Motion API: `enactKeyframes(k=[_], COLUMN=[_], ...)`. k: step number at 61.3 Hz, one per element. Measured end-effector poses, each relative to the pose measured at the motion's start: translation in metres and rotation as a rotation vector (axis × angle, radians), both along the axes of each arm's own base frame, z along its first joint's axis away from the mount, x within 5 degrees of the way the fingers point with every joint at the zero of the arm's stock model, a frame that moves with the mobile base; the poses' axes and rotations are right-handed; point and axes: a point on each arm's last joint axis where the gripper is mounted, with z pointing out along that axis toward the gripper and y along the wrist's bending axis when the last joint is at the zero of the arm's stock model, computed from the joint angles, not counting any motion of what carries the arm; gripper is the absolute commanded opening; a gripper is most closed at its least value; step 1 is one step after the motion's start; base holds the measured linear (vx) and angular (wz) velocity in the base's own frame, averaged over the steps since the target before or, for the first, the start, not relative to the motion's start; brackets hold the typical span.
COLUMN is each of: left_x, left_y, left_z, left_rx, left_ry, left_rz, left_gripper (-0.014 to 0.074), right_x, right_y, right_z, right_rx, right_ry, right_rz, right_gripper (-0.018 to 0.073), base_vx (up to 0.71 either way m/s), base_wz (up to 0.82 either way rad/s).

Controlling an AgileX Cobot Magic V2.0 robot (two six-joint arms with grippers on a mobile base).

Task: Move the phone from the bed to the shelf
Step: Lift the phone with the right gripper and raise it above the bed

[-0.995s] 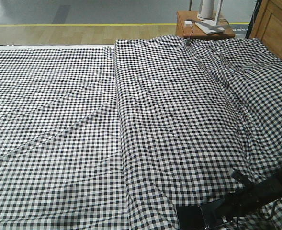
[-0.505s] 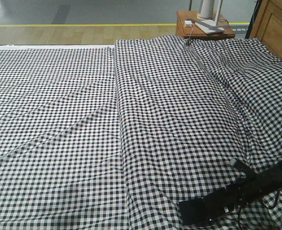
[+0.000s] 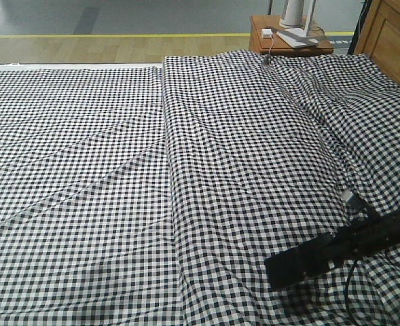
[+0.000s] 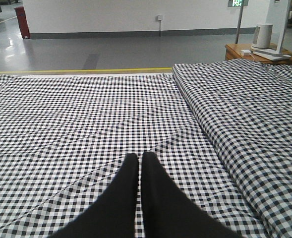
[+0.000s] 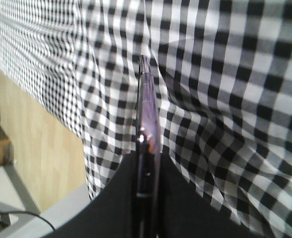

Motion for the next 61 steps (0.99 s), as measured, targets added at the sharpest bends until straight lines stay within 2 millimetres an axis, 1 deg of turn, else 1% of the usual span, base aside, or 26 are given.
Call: enactKeyframes(k=[7, 13, 21, 30, 33, 37, 41, 47, 55, 61], left_x=[0.000, 0.000, 0.000, 0.000, 0.000, 0.000, 0.000, 0.000, 0.000, 0.000], left_y=[0.000, 0.000, 0.000, 0.000, 0.000, 0.000, 0.000, 0.000, 0.000, 0.000], left_z=[0.000, 0.000, 0.000, 0.000, 0.000, 0.000, 0.000, 0.000, 0.000, 0.000], left_rx=[0.000, 0.000, 0.000, 0.000, 0.000, 0.000, 0.000, 0.000, 0.000, 0.000], left_ry=[0.000, 0.000, 0.000, 0.000, 0.000, 0.000, 0.000, 0.000, 0.000, 0.000], left_rz=[0.000, 0.000, 0.000, 0.000, 0.000, 0.000, 0.000, 0.000, 0.000, 0.000], left_gripper=[0.0001, 0.0001, 0.0001, 0.0001, 0.0001, 0.0001, 0.0001, 0.0001, 0.0001, 0.0001], right_x=[0.007, 0.012, 0.016, 0.013, 0.009, -0.001, -0.014, -0.035, -0.057, -0.074], right_y=[-0.003, -0.005, -0.006, -0.005, -0.002, 0.005, 0.012, 0.023, 0.035, 0.043], right_z=[0.029, 0.059, 0.105, 0.156, 0.172, 0.186, 0.195, 0.203, 0.224, 0.245], right_rx=[-0.023, -0.042, -0.077, -0.113, -0.111, -0.092, -0.068, -0.035, -0.014, -0.018], right_ry=[-0.034, -0.077, -0.153, -0.267, -0.302, -0.342, -0.371, -0.398, -0.453, -0.508], right_rz=[-0.028, -0.049, -0.070, -0.073, -0.080, -0.085, -0.083, -0.079, -0.101, -0.110], right_gripper=[-0.0004, -0.0004, -0.0003, -0.0002, -0.0001, -0.0001, -0.0001, -0.0001, -0.0001, -0.0001], base_vx=[0.00, 0.00, 0.00, 0.00, 0.00, 0.00, 0.00, 0.00, 0.00, 0.00], base_wz=[0.00, 0.00, 0.00, 0.00, 0.00, 0.00, 0.00, 0.00, 0.00, 0.00])
